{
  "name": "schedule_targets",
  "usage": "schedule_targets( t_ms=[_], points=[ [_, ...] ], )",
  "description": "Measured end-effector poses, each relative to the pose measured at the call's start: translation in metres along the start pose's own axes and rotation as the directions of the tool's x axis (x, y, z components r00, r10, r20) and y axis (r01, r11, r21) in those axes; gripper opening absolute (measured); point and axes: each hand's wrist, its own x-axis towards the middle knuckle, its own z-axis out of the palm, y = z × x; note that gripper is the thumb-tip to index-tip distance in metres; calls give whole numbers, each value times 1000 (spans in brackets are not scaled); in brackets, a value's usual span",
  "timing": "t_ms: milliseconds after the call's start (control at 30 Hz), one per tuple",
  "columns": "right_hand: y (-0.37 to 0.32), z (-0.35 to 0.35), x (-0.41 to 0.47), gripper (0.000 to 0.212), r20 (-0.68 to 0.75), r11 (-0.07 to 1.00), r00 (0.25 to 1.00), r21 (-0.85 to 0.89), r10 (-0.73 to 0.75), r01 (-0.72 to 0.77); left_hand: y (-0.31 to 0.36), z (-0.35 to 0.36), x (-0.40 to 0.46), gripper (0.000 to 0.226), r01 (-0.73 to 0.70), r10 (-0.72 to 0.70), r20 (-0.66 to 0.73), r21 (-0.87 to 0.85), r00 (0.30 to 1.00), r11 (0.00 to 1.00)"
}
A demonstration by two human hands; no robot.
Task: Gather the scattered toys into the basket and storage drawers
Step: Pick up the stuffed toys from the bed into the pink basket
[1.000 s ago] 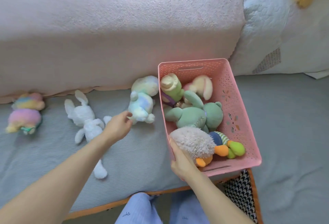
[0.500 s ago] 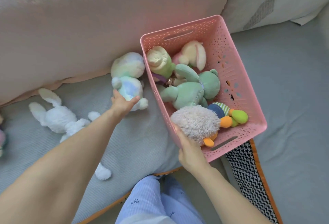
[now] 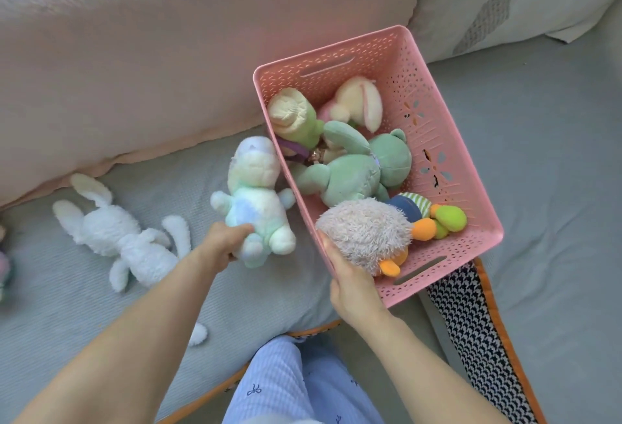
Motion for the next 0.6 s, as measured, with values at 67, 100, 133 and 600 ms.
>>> schedule_targets(
  t_ms=[67,100,133,600],
  points=[
    [1,-7,1,84,57,999,998,-33,28,-26,-4,-1,-21,49,-30,24,-47,-121,999,992],
    [1,-11,1,84,78,998,996,-56,30,-26,-1,-3,-37,57,-99,89,-69,-167,994,981],
    [2,-14,2,84,98,997,995,-78,31,-24,4,-6,-53,64,-187,170,-100,-194,980,963],
    [13,-21,-22,70,163,990,986,-140,38,-15,93,90,-134,62,-240,266,73,-255,961,937]
  ],
)
